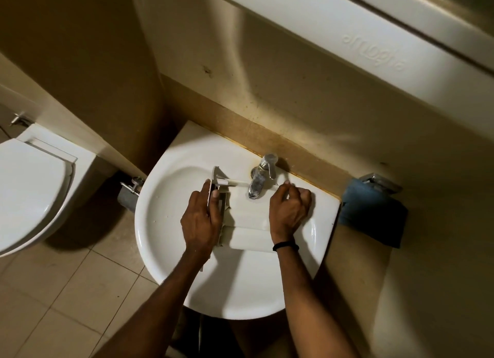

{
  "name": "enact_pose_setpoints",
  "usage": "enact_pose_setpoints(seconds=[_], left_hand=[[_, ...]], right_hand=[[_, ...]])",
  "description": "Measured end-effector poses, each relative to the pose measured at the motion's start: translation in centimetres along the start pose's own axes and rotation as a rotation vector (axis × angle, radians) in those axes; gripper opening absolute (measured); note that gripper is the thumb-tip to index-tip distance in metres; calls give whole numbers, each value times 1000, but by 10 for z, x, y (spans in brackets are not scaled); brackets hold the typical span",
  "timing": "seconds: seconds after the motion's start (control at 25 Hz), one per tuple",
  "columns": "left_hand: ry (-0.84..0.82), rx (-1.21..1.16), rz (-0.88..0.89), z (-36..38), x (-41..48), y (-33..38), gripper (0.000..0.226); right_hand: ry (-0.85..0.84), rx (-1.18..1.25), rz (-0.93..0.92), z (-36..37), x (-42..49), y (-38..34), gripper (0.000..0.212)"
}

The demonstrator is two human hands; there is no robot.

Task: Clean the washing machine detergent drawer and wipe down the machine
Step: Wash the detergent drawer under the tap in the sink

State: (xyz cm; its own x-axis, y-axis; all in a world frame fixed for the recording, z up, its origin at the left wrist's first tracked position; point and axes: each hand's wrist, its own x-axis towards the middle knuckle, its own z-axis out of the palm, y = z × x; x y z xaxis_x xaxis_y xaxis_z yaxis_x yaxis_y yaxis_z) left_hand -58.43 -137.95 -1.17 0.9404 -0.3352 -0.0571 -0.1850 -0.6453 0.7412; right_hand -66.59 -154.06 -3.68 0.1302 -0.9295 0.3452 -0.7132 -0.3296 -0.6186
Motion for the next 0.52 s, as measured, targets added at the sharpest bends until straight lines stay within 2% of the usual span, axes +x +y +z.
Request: enact_pose_setpoints(seconds=[0.24, 0.52], left_hand=[[7, 52, 130, 2, 6, -1, 58], [-39, 74, 112, 0, 6, 1, 66]], right_hand=[[-146, -9, -48, 7, 1, 2, 28], [-264, 29, -10, 8, -2, 9, 34]])
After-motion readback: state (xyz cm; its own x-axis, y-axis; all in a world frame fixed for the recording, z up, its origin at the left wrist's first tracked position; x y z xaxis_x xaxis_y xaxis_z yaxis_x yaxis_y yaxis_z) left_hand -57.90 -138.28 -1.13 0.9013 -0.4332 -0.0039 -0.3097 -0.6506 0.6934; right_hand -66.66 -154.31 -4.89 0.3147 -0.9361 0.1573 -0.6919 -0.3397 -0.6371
